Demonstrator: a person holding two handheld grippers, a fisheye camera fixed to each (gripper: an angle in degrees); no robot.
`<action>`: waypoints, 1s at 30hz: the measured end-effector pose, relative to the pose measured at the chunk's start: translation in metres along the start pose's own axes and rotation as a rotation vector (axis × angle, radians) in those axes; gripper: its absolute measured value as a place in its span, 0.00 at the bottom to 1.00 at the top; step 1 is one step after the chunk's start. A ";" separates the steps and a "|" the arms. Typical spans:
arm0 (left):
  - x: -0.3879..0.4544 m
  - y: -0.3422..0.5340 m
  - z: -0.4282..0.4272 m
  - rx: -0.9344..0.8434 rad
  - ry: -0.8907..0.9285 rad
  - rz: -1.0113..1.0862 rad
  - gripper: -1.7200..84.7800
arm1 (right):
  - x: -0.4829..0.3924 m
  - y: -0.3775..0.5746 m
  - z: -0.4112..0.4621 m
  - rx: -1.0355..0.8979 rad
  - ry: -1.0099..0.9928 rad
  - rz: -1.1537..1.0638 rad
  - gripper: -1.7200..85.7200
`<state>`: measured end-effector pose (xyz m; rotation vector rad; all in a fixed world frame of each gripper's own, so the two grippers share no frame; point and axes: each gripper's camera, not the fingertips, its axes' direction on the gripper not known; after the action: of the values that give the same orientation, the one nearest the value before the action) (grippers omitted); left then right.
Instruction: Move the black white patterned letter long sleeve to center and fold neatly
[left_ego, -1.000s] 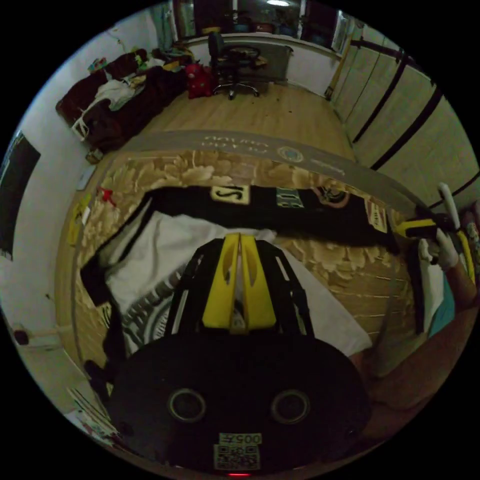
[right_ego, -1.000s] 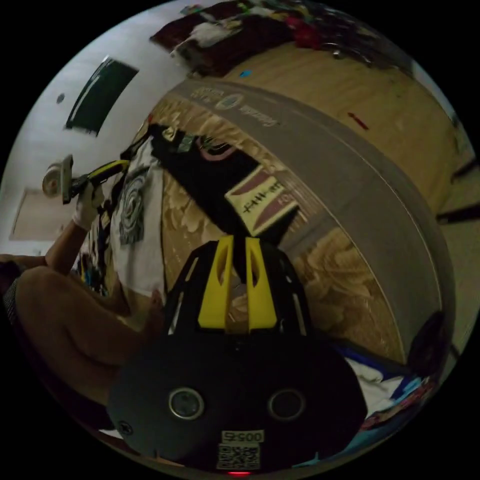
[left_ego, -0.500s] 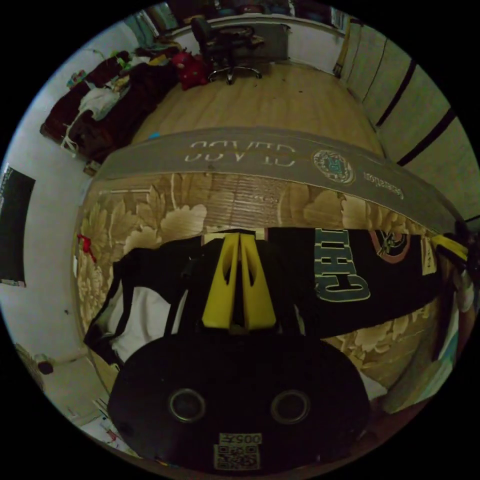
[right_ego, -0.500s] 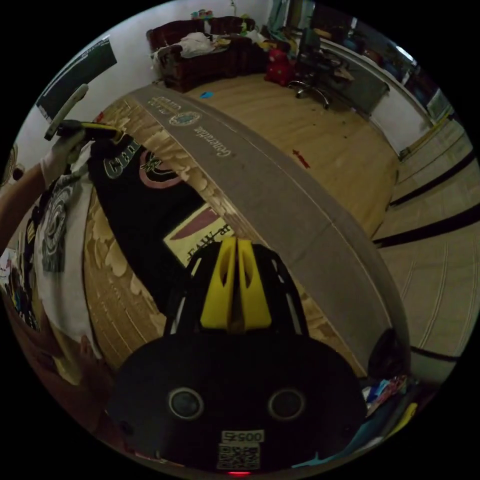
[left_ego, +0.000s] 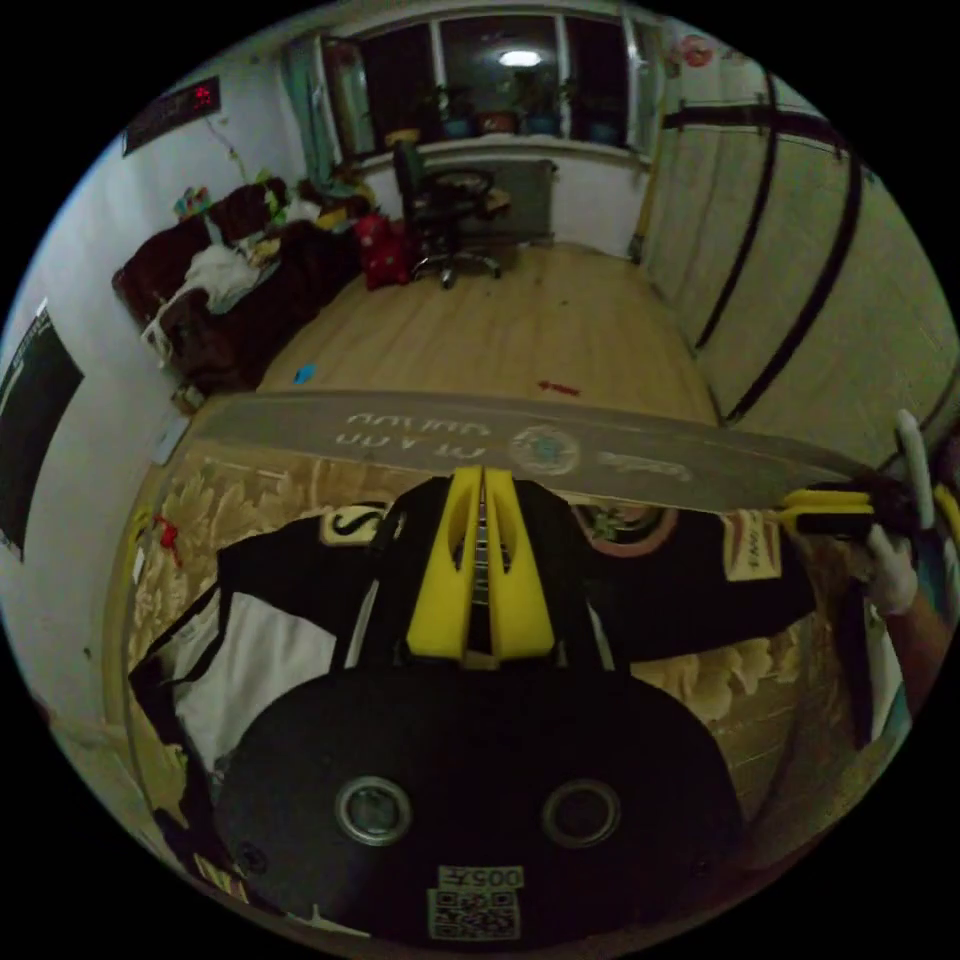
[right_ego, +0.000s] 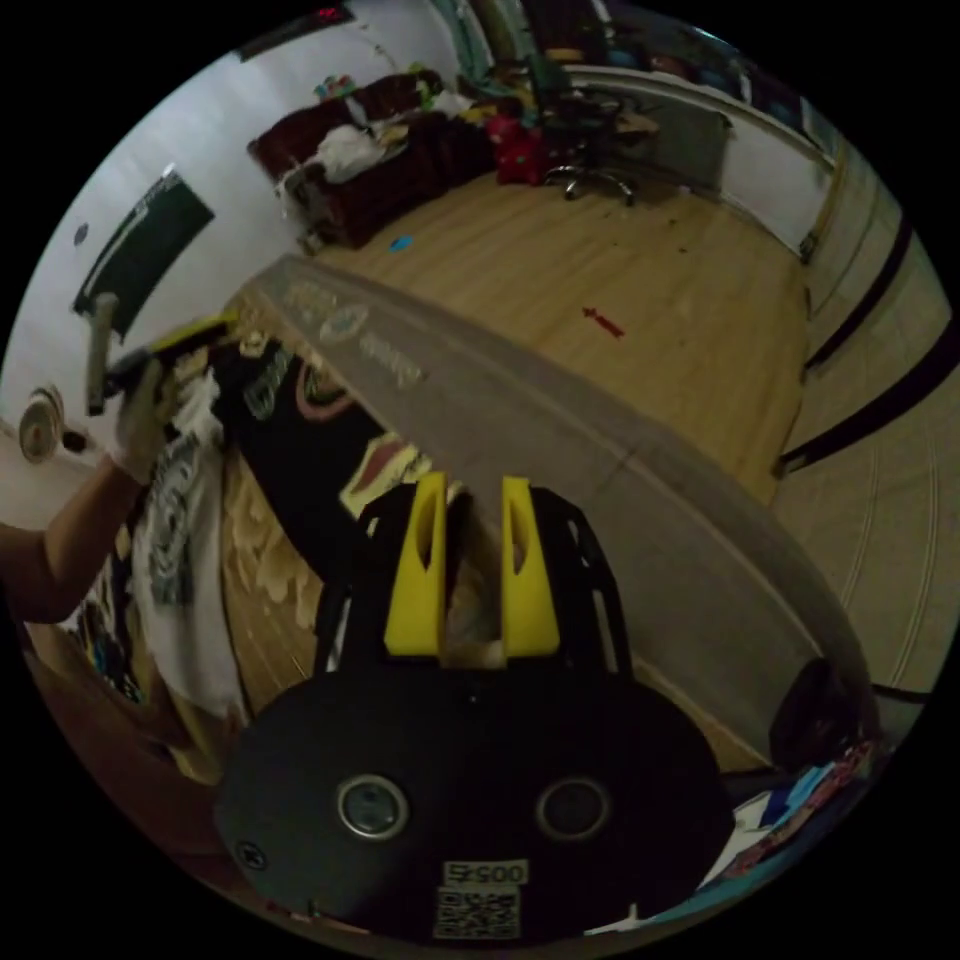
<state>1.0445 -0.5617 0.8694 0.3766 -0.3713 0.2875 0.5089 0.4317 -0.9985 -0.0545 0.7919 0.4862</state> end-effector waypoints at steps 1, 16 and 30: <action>0.021 0.008 -0.005 0.021 0.083 0.074 0.04 | -0.007 0.003 0.004 -0.005 0.031 -0.008 0.08; 0.130 0.059 -0.036 -0.174 0.332 0.579 0.04 | -0.032 -0.025 -0.040 0.119 -0.101 0.127 0.00; -0.051 0.021 -0.183 0.128 0.536 0.132 0.02 | -0.113 -0.174 -0.142 0.225 -0.251 0.015 0.00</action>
<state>1.0466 -0.4789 0.6968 0.3857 0.1505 0.5269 0.4224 0.1997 -1.0429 0.2176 0.5966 0.4056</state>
